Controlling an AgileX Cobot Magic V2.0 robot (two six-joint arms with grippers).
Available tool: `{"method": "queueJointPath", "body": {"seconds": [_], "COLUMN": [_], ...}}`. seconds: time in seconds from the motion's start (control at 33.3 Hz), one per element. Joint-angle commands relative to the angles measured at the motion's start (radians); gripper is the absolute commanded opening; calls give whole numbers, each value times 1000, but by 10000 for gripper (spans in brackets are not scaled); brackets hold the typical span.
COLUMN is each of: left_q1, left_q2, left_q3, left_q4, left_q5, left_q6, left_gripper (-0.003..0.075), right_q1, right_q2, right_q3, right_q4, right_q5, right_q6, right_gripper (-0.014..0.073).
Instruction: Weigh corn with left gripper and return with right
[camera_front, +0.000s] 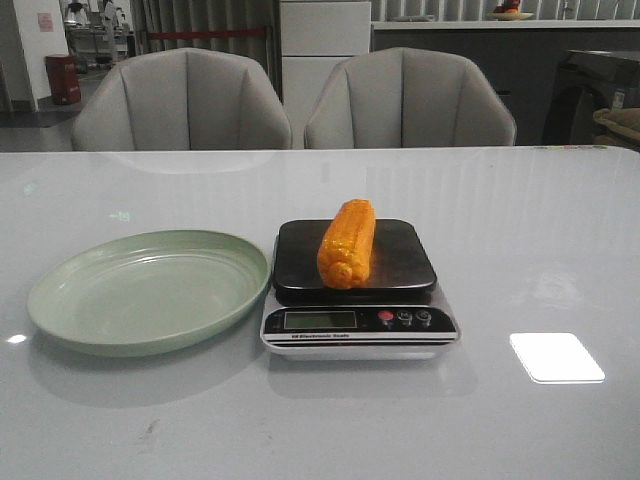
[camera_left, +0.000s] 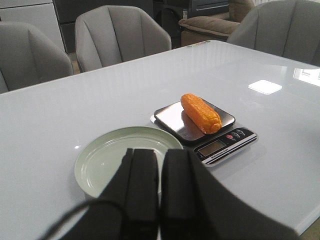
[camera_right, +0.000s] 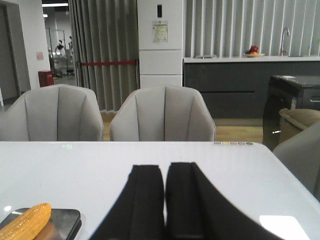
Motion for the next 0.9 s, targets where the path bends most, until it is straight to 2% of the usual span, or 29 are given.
{"method": "queueJointPath", "body": {"seconds": [0.0,0.27,0.57,0.75,0.87], "left_q1": [1,1,1,1,1], "left_q2": [13,13,13,13,13], "left_q3": [-23,-23,-23,-23,-23], "left_q4": [4,4,4,4,4], "left_q5": [-79,-79,-79,-79,-79], "left_q6": [-2,-2,-2,-2,-2], "left_gripper": [114,114,114,114,114], "right_q1": [-4,-4,36,120,163], "right_q2": [96,166,174,200,236], "right_q3": [-107,-152,-152,-152,-154], "right_q4": [-15,-15,23,13,9], "right_q5": [25,168,228,221,216], "right_q6": [-9,-9,-1,-24,-44], "right_gripper": [185,185,197,271,386]}}
